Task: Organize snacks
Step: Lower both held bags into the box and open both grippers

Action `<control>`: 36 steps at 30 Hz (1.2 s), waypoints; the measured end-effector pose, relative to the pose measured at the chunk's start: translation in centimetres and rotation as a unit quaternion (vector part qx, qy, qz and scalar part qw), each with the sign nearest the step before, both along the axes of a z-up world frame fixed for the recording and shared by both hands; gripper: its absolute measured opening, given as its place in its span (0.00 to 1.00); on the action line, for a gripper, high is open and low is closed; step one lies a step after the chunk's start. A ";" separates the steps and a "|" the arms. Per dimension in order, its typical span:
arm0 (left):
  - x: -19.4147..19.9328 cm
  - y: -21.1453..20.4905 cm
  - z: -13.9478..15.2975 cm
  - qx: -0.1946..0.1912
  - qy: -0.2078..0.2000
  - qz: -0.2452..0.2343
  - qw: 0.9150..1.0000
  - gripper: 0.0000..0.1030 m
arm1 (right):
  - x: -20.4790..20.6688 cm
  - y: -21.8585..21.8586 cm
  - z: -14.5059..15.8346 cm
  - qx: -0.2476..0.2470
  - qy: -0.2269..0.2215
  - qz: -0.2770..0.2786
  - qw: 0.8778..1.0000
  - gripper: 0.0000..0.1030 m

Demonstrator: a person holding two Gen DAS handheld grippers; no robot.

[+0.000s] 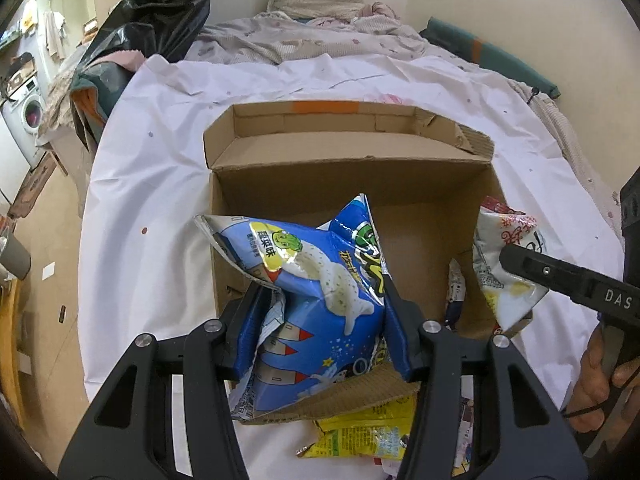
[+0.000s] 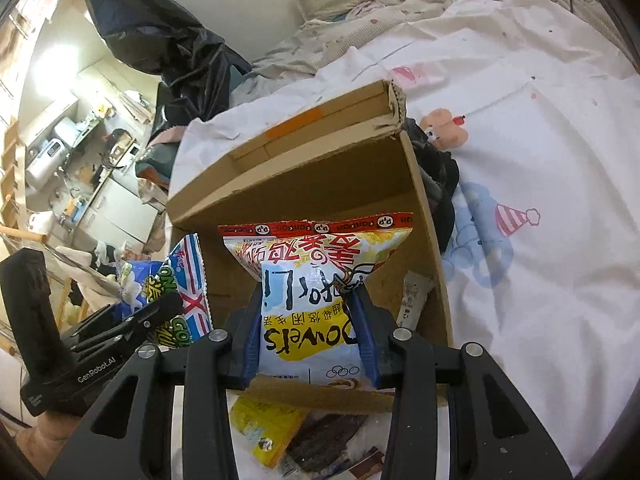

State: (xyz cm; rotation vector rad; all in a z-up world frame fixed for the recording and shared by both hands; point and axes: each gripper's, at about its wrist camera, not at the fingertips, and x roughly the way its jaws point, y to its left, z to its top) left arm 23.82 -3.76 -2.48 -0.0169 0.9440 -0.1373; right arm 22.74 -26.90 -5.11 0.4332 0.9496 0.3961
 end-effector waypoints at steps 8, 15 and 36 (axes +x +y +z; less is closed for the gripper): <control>0.6 0.0 -1.3 0.003 0.013 0.000 1.000 0.48 | 0.5 1.4 -0.8 -0.034 0.009 0.012 0.999 0.41; 0.4 -0.4 -1.3 0.005 0.006 -0.011 1.000 0.49 | 0.5 1.7 -1.1 -0.042 0.014 0.008 0.999 0.43; -0.6 0.3 0.4 0.023 -0.036 0.017 0.999 0.92 | -0.1 0.8 0.5 -0.021 -0.031 -0.011 0.999 0.77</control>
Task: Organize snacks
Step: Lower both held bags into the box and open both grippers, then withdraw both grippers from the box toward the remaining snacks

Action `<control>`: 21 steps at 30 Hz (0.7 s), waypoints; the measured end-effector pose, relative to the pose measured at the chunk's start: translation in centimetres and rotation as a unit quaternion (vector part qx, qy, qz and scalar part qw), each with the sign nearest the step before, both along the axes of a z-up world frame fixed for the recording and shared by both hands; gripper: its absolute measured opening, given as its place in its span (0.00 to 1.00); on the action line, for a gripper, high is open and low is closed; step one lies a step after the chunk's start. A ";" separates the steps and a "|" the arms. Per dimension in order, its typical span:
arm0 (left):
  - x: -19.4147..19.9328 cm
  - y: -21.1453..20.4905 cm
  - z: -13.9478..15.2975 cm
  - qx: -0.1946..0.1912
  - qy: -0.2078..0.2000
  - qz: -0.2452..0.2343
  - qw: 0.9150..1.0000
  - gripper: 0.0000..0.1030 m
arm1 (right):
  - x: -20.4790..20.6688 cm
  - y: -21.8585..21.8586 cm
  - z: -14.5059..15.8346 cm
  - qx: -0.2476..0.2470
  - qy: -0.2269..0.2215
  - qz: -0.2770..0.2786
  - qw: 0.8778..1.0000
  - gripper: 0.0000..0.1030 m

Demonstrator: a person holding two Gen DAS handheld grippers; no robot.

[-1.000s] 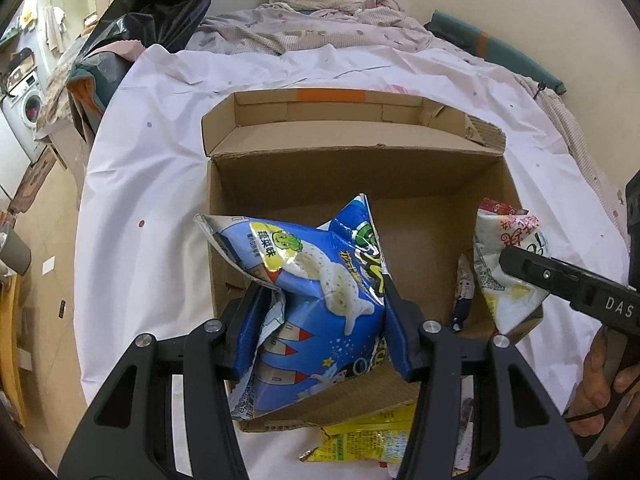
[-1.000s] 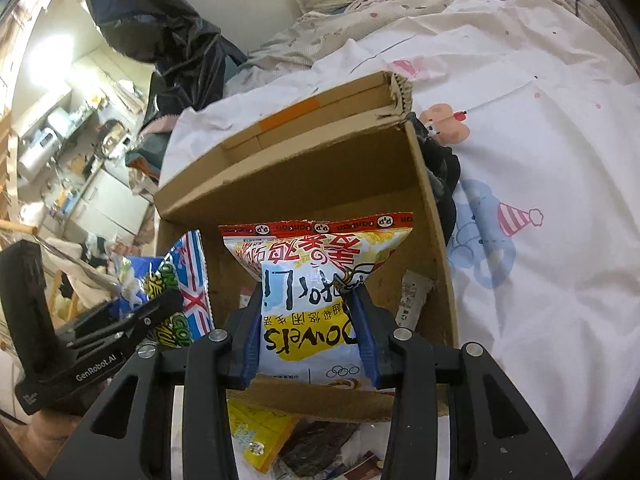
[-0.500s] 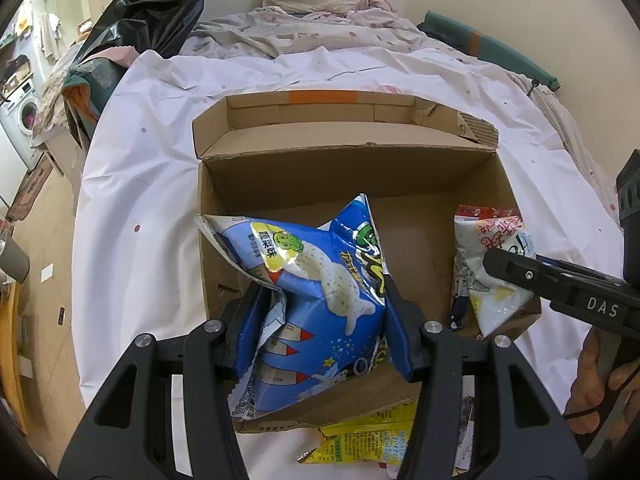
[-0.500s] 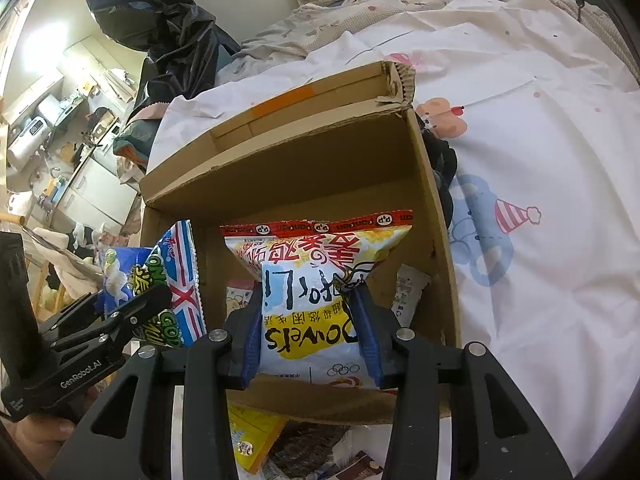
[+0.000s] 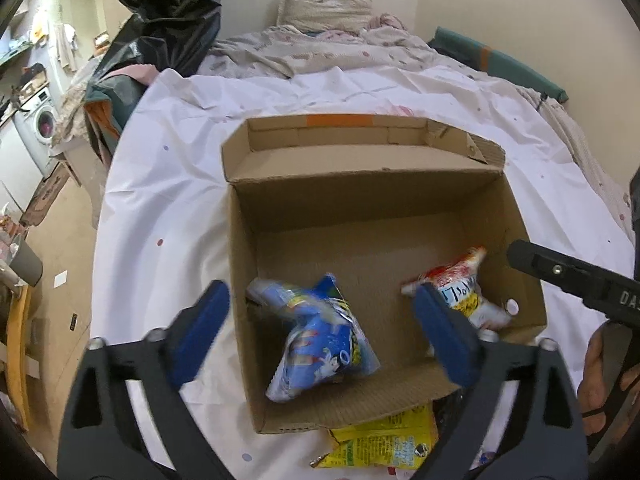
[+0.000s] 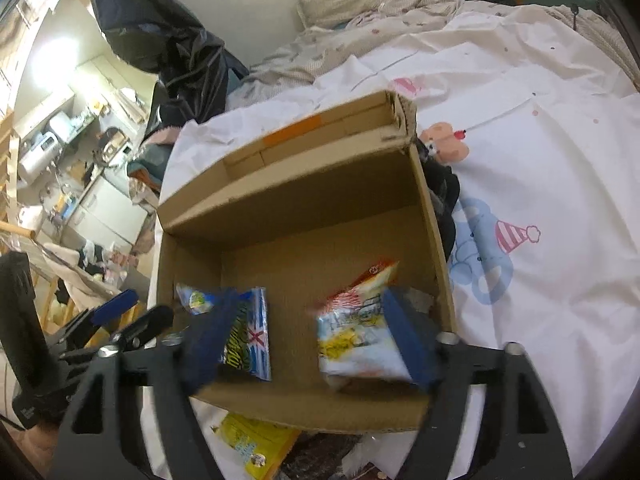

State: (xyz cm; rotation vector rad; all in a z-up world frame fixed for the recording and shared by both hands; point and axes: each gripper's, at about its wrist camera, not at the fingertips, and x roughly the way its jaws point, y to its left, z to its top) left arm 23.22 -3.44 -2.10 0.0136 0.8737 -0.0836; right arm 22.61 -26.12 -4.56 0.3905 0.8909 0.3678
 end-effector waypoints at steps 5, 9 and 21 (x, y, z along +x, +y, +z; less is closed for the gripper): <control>-0.1 0.3 0.2 -0.004 -0.003 0.004 1.000 0.92 | 0.1 0.1 -0.1 0.000 0.005 0.004 1.000 0.77; -0.3 0.2 0.3 0.002 -0.007 0.002 1.000 0.92 | 0.1 0.1 0.0 -0.001 0.005 0.005 1.000 0.77; -2.1 0.8 0.9 -0.016 -0.002 0.000 1.000 0.92 | -1.5 0.2 0.9 0.009 0.001 0.009 1.000 0.77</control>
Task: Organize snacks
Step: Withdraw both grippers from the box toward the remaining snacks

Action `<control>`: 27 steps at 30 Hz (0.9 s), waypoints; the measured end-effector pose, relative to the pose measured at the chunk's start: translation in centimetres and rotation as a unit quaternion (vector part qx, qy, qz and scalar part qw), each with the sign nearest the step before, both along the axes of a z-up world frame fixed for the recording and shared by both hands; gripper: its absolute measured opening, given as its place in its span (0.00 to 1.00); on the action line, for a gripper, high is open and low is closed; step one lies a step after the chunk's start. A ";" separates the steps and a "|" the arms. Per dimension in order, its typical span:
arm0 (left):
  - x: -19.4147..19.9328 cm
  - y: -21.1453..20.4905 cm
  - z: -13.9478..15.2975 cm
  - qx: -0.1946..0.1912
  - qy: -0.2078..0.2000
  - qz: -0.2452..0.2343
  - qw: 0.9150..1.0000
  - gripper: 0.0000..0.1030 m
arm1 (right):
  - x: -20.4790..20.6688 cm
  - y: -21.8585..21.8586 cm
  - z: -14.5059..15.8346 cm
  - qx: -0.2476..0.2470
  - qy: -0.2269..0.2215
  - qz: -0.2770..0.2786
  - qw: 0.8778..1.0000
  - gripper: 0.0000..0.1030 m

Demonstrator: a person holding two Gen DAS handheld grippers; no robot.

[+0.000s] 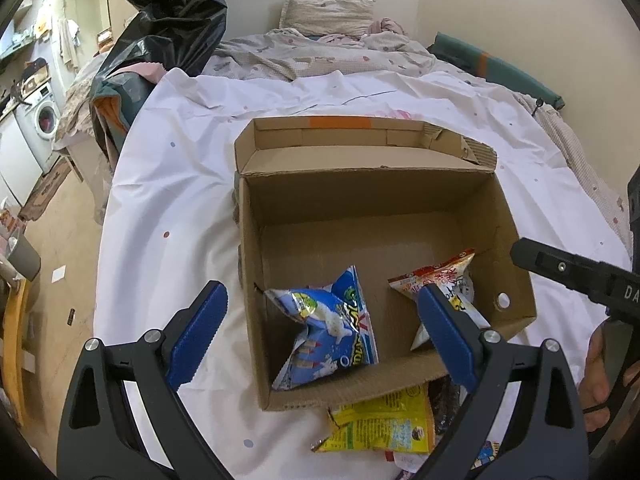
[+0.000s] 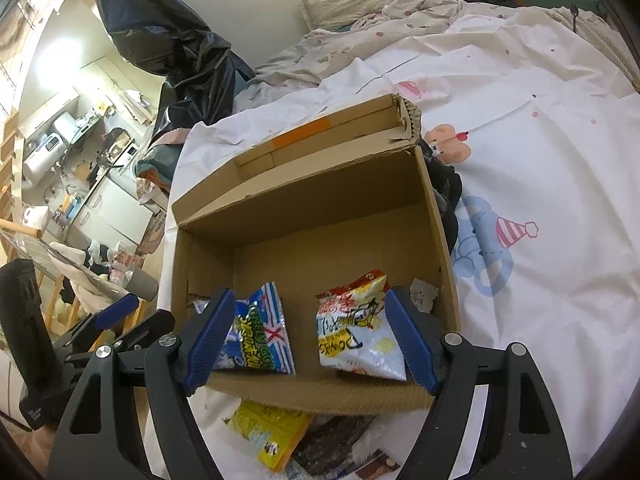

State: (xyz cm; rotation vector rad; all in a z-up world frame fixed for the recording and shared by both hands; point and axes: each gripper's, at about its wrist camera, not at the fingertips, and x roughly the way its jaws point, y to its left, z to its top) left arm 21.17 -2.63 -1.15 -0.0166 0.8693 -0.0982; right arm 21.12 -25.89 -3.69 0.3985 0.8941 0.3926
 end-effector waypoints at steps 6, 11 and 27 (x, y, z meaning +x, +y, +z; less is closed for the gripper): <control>-1.5 0.7 0.4 -0.010 0.000 0.003 1.000 0.92 | -1.8 -0.1 0.6 -0.008 -0.003 0.005 1.000 0.77; -3.0 1.8 0.5 -0.024 0.008 0.015 1.000 0.92 | -3.4 -0.4 0.2 -0.009 0.009 0.006 1.000 0.77; -5.4 4.3 -4.8 -0.093 0.128 0.046 0.986 0.92 | -7.3 -3.1 -2.7 0.047 0.086 -0.028 0.995 0.77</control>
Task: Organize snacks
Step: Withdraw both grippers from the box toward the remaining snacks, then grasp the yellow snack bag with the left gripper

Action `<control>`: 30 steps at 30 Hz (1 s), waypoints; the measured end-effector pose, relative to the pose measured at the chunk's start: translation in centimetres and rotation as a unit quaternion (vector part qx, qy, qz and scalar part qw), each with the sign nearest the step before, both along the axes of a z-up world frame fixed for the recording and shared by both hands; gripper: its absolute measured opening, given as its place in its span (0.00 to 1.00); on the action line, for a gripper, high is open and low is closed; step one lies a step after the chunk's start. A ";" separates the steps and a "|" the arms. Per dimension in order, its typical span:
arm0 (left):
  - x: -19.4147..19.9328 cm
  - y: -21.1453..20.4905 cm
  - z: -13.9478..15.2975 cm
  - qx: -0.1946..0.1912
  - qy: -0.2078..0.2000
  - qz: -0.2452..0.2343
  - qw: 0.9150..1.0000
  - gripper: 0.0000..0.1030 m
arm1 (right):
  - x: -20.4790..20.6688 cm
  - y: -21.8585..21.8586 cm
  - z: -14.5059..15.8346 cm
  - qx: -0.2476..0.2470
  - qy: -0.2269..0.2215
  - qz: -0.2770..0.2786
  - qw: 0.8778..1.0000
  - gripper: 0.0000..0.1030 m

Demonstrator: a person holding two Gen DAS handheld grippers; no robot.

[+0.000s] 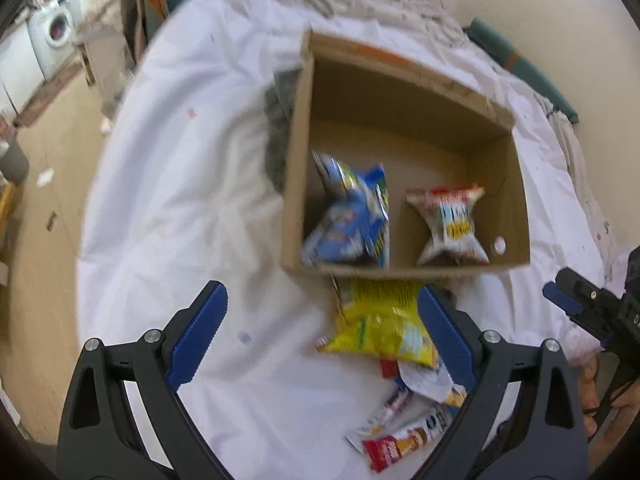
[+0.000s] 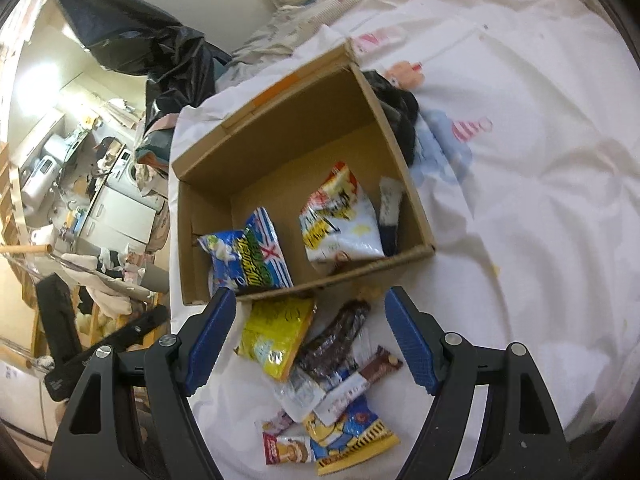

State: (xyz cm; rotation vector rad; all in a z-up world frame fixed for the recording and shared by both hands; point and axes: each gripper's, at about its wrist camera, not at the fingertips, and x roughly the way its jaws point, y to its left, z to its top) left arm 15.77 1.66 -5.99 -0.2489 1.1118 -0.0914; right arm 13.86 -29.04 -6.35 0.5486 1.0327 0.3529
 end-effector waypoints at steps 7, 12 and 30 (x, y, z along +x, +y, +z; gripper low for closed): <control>2.2 -4.4 -4.9 -0.026 0.086 -0.041 0.995 0.92 | -0.2 -1.5 -0.4 0.003 0.009 -0.019 1.000 0.77; 3.6 -7.0 -7.3 -0.017 0.120 -0.059 0.991 0.92 | 0.0 -2.3 -0.5 0.000 0.010 -0.027 1.000 0.77; 1.4 -7.8 -7.7 0.005 0.125 -0.063 0.990 0.54 | 0.8 -1.9 -1.2 -0.002 0.022 -0.023 0.999 0.77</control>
